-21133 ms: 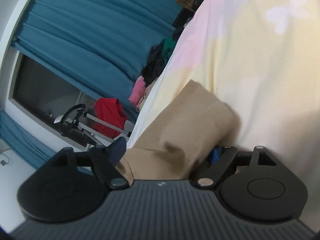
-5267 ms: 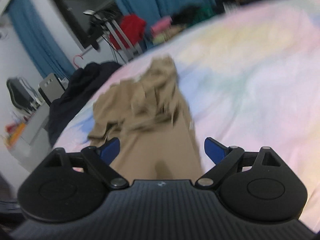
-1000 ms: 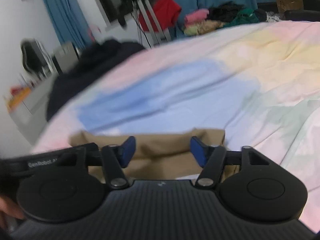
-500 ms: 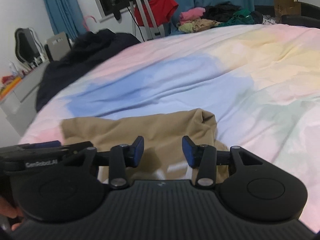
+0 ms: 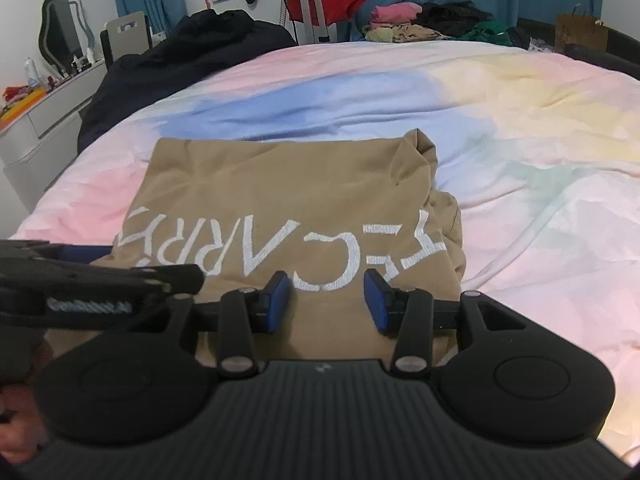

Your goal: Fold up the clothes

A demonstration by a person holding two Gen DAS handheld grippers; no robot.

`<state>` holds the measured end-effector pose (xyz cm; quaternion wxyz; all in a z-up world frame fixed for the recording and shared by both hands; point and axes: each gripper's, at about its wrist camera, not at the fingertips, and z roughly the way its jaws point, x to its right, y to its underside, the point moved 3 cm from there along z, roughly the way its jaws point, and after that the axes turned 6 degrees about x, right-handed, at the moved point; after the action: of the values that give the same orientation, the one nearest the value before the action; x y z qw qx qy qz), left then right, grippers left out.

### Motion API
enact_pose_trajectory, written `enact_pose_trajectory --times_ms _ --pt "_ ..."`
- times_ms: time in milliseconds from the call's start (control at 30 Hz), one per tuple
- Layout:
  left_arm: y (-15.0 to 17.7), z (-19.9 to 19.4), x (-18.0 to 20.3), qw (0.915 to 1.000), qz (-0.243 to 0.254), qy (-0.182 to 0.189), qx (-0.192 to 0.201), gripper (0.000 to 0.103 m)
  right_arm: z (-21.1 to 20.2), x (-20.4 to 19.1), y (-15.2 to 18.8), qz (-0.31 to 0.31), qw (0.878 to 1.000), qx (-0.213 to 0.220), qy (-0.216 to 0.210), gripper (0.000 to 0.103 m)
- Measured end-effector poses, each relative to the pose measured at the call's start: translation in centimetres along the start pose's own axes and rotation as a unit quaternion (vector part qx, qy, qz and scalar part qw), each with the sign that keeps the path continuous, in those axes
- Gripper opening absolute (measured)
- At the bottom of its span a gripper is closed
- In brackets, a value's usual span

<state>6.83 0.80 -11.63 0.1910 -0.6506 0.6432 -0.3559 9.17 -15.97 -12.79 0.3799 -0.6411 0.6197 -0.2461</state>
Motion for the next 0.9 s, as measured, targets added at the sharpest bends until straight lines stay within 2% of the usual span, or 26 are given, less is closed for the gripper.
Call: enact_pose_trajectory --times_ms 67,167,267,333,367,400,500,600,667,700,833,900 --pt "0.1 -1.2 -0.8 0.9983 -0.046 0.035 -0.005 0.094 0.0 0.1 0.0 0.008 1.000 0.001 -0.001 0.045" --pt "0.3 -2.9 -1.9 0.9895 -0.114 0.088 -0.012 0.094 -0.1 0.3 -0.1 0.019 1.000 0.002 -0.003 0.045" --pt "0.4 -4.7 -3.1 0.9732 -0.182 0.139 -0.019 0.096 -0.1 0.5 -0.1 0.030 1.000 0.004 -0.004 0.045" --pt "0.5 -5.8 -3.9 0.9582 -0.226 0.173 -0.026 0.096 -0.1 0.6 -0.2 0.040 0.999 0.005 -0.006 0.045" --pt "1.2 -5.3 -4.1 0.9503 -0.245 0.188 -0.043 0.096 -0.1 0.7 -0.3 0.047 0.999 0.005 -0.007 0.045" --pt "1.5 -4.5 -4.2 0.9474 -0.253 0.187 -0.059 0.096 -0.2 0.8 -0.3 0.054 0.998 0.006 -0.008 0.045" --pt "2.0 -1.8 -4.5 0.9482 -0.266 0.155 -0.078 0.096 -0.2 1.0 -0.4 0.067 0.998 0.007 -0.011 0.045" --pt "2.2 1.1 -5.1 0.9419 -0.294 0.133 -0.093 0.093 -0.1 1.0 -0.4 0.070 0.997 0.007 -0.012 0.045" --pt "2.0 1.8 -5.7 0.9425 -0.307 0.108 -0.078 0.079 0.0 1.1 -0.4 0.073 0.997 0.007 -0.012 0.045" --pt "1.8 1.8 -6.0 0.9417 -0.314 0.101 -0.066 0.079 0.0 1.1 -0.4 0.075 0.997 0.007 -0.012 0.045" --pt "0.9 -0.2 -6.1 0.9315 -0.329 0.155 -0.002 0.079 -0.2 1.5 -0.5 0.086 0.996 0.011 -0.012 0.044" --pt "0.5 -0.8 -5.7 0.9336 -0.317 0.166 0.019 0.080 -0.5 2.0 -0.7 0.105 0.994 0.018 -0.016 0.046"
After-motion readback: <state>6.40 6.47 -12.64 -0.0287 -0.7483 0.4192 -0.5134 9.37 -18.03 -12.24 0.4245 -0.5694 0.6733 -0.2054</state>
